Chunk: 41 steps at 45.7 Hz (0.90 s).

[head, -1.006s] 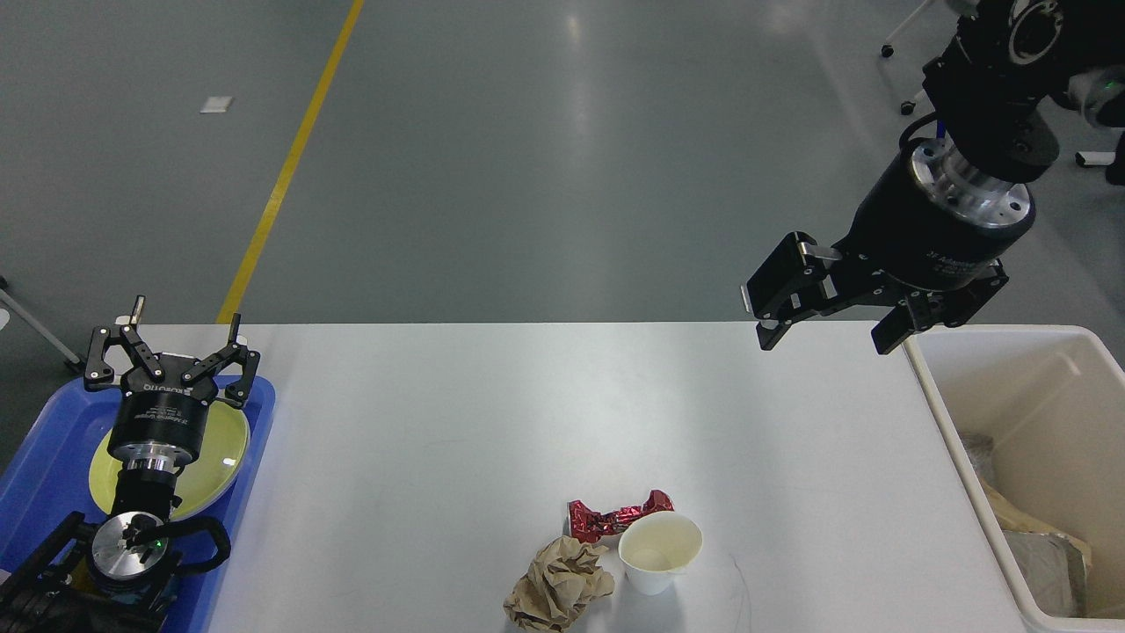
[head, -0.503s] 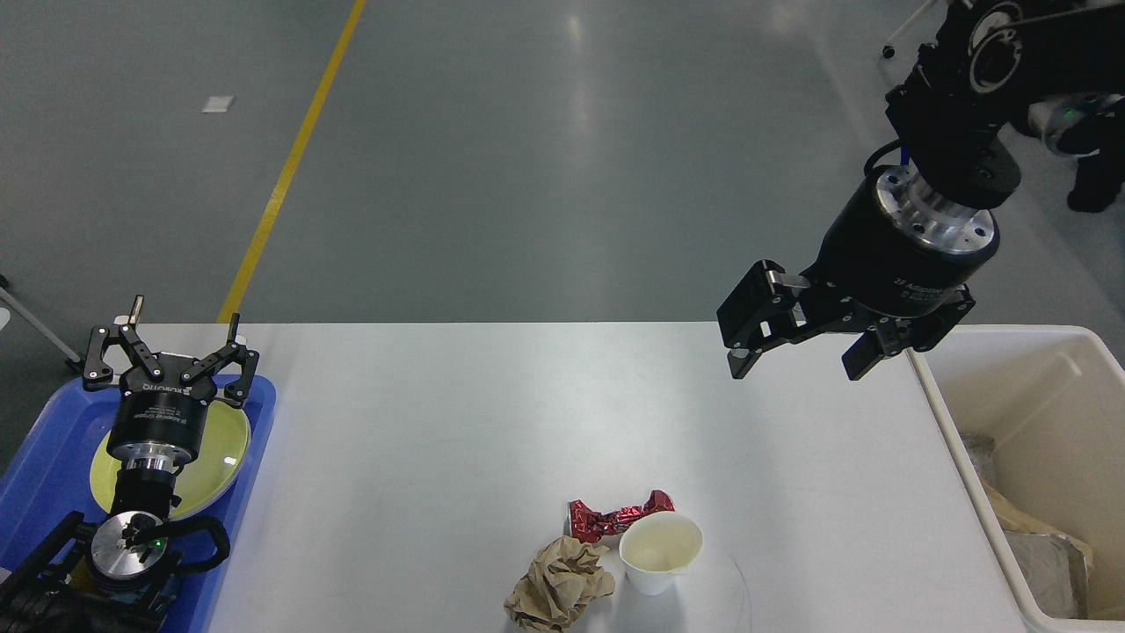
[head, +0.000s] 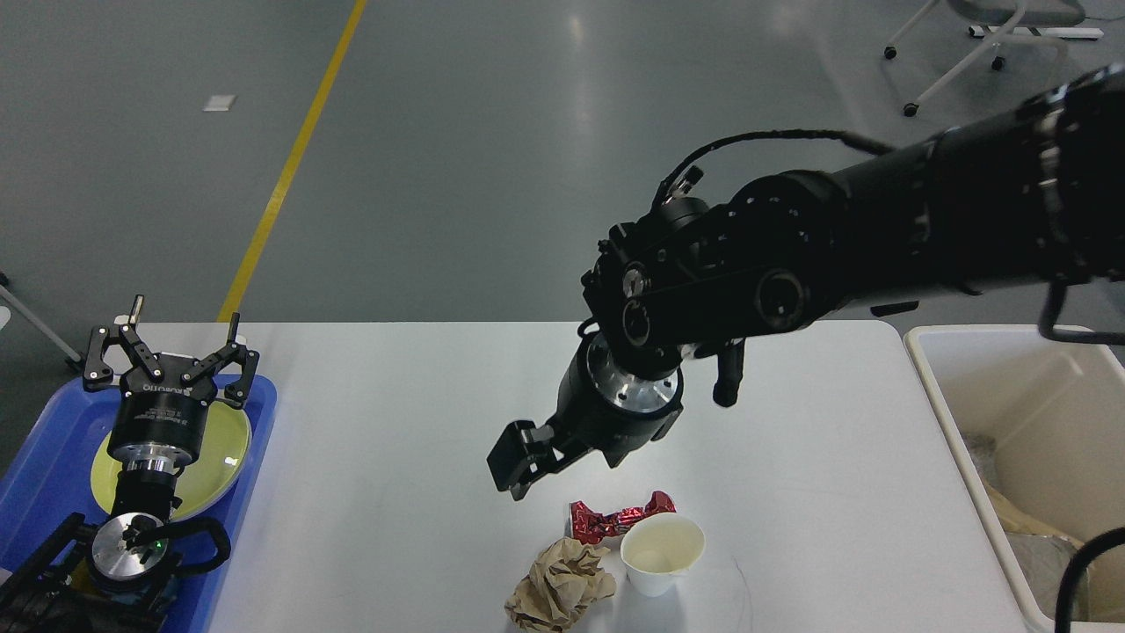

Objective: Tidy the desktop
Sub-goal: 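Lower the right gripper onto the crumpled brown paper and grasp it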

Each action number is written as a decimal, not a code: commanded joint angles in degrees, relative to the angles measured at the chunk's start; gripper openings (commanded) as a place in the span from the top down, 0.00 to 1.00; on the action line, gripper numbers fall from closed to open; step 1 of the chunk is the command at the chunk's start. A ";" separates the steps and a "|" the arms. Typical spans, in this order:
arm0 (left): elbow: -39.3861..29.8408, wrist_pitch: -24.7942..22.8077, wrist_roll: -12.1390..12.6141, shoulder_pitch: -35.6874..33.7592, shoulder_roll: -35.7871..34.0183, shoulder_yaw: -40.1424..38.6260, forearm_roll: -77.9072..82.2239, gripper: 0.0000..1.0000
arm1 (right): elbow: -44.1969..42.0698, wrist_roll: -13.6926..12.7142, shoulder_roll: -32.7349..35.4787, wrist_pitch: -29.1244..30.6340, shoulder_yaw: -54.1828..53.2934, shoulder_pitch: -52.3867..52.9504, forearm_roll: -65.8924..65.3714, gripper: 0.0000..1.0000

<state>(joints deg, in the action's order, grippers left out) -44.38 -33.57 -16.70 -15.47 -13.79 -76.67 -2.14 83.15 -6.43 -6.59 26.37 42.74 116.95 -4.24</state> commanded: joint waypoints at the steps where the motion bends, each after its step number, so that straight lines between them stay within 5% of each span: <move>1: 0.00 0.00 0.00 0.00 -0.01 -0.06 0.03 0.04 | -3.08 -2.09 -3.95 -4.21 -2.66 -9.45 -6.91 0.00; 17: 0.00 0.00 0.00 0.00 -0.01 -0.06 -0.06 0.04 | -12.92 -2.71 -5.45 -11.69 -2.83 -28.79 -12.80 0.00; 41: 0.00 0.00 0.00 0.00 -0.01 -0.06 -0.06 0.04 | -14.95 -2.71 -5.54 -15.30 -2.83 -34.95 -22.03 0.00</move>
<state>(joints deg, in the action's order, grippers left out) -44.38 -33.57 -16.70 -15.47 -13.80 -76.73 -2.15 68.03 -9.14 -12.03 11.14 39.89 82.87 -23.28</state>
